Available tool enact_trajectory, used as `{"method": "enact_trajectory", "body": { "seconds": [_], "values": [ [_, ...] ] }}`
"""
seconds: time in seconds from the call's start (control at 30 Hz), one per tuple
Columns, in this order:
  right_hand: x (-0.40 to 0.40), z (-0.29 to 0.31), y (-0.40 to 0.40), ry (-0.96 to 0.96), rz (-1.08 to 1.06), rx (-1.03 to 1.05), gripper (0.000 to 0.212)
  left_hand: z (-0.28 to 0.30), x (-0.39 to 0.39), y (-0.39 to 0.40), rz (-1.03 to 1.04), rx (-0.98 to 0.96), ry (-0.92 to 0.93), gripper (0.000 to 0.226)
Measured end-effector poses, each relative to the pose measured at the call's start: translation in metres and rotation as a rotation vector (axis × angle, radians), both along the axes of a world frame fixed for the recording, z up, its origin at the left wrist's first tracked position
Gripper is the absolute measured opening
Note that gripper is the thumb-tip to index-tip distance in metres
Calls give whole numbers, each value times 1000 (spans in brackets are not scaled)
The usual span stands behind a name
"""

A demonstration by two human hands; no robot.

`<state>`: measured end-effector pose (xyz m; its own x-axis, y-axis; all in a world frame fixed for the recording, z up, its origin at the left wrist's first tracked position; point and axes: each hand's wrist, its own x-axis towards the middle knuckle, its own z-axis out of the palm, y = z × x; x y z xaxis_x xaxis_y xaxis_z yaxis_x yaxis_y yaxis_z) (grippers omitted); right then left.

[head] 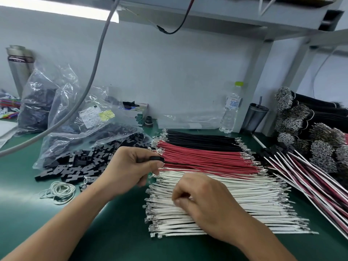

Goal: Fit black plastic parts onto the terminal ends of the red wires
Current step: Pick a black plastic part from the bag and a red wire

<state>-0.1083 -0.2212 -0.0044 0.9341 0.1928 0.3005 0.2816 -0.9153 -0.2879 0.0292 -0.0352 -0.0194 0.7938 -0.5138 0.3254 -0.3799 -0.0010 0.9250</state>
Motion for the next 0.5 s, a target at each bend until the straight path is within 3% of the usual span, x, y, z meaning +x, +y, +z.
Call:
{"method": "enact_trajectory", "body": {
  "seconds": [0.13, 0.3, 0.5],
  "values": [
    [4, 12, -11, -38, -45, 301, 11, 0, 1, 2, -13, -49, 47, 21],
    [23, 31, -19, -200, -105, 233, 11, 3, 1, 1, -33, -105, 86, 23],
    [31, 11, -9, -422, -92, 245, 10, 8, -1, 3, -39, -173, 137, 25]
  ]
}}
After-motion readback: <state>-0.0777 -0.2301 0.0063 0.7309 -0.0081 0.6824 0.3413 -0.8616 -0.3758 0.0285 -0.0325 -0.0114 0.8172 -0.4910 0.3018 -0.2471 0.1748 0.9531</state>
